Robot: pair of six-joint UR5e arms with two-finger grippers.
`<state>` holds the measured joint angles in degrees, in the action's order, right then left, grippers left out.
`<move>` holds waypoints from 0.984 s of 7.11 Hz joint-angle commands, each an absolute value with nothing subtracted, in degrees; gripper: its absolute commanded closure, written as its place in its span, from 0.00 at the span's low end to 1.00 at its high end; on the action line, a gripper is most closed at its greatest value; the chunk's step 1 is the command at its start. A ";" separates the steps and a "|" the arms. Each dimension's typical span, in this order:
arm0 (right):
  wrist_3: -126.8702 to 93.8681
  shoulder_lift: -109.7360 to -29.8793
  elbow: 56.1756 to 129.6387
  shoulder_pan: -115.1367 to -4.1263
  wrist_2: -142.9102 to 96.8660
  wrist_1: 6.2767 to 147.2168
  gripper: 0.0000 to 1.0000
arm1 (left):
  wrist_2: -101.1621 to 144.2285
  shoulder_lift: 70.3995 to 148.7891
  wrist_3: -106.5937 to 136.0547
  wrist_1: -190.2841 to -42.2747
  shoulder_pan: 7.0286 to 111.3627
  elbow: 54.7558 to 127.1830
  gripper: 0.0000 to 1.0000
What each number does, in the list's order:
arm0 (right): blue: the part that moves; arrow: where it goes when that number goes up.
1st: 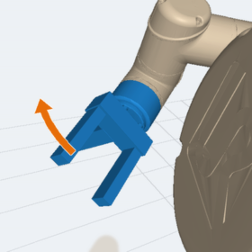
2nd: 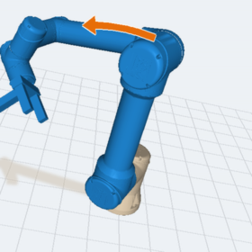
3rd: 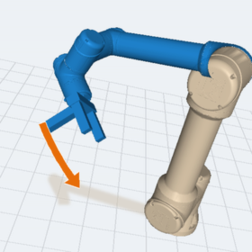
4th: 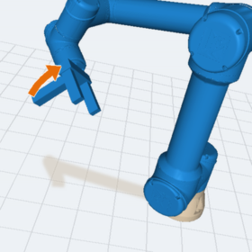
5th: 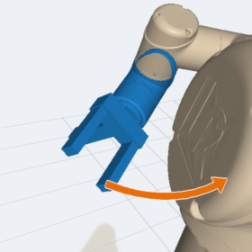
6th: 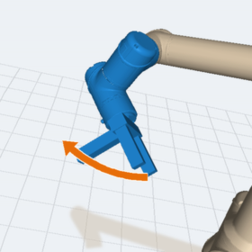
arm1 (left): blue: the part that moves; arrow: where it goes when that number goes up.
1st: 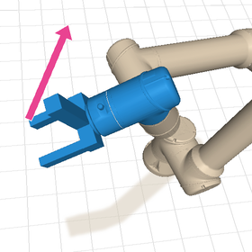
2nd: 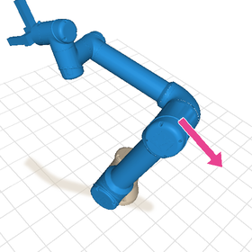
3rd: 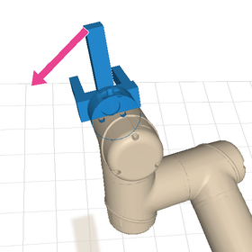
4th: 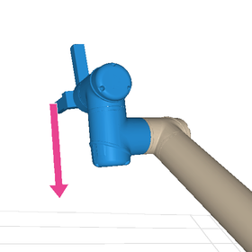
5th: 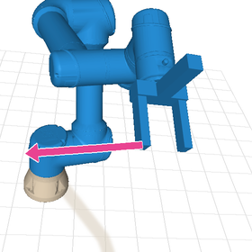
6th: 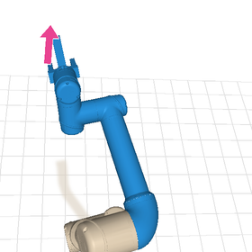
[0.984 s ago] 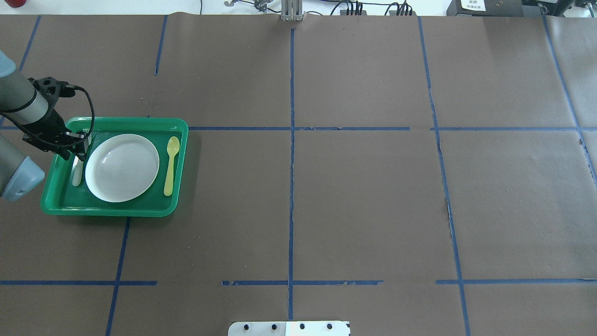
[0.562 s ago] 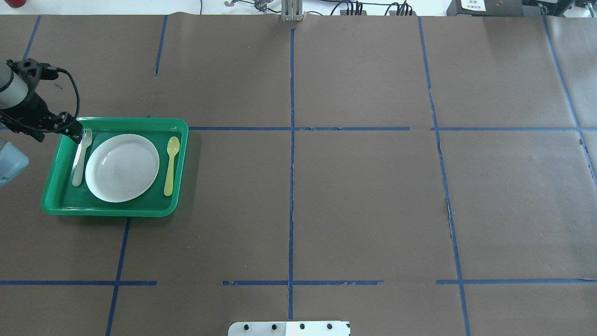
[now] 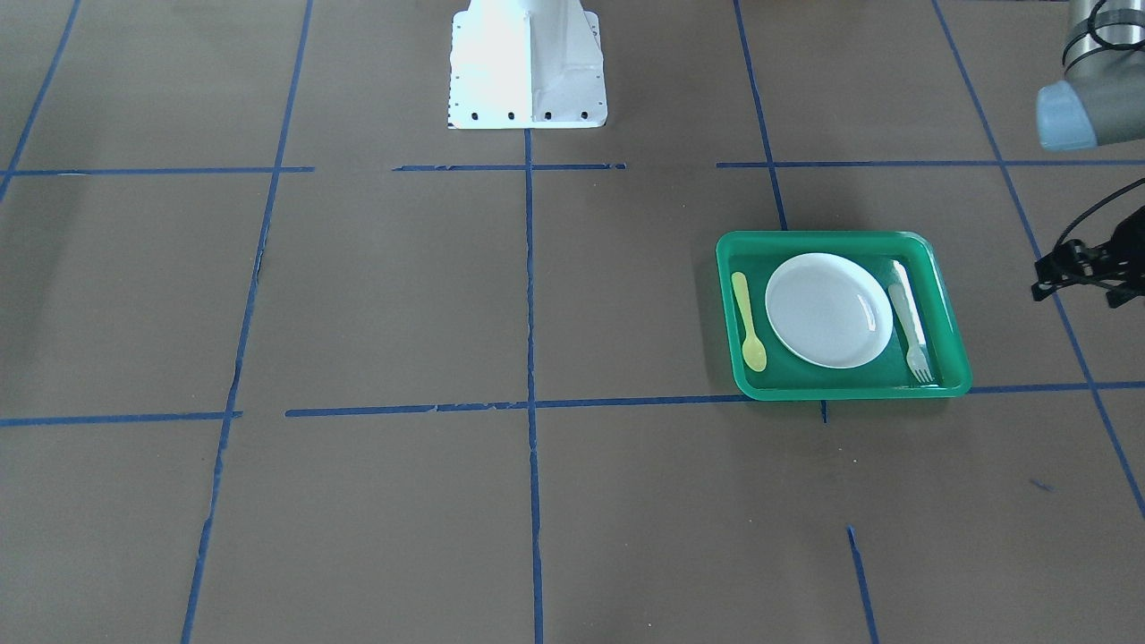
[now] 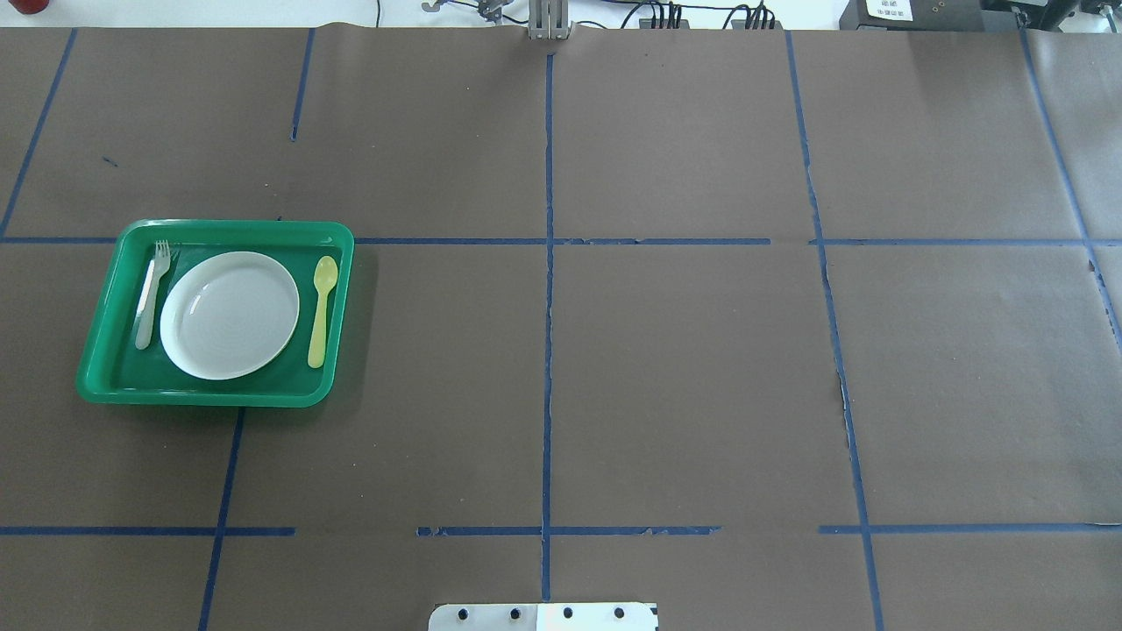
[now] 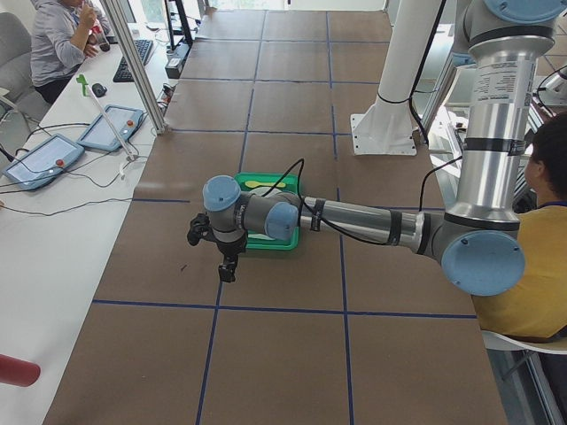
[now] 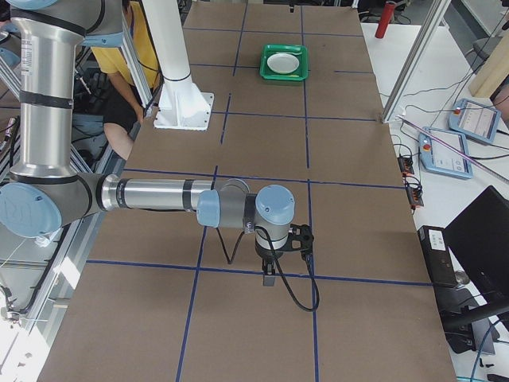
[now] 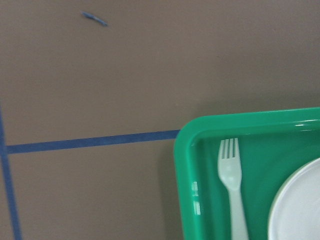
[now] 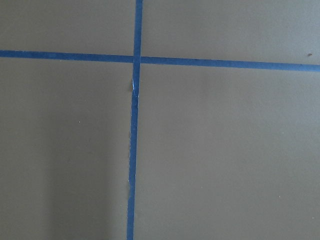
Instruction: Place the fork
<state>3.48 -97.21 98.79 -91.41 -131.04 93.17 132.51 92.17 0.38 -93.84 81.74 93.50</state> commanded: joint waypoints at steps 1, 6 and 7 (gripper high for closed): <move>3.51 -97.21 98.79 -91.41 -131.04 93.16 0.00 | 137.28 89.49 -12.71 -89.22 90.41 91.76 0.01; 3.43 -97.21 98.79 -91.41 -131.04 93.16 0.00 | 136.85 89.39 -18.02 -80.33 92.29 93.25 0.00; 3.51 -97.21 98.79 -91.41 -131.04 93.16 0.00 | 137.02 89.04 -18.02 -80.33 92.37 93.16 0.00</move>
<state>3.48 -97.21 98.79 -91.41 -131.05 93.16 136.92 89.44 -17.71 -80.75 92.29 93.16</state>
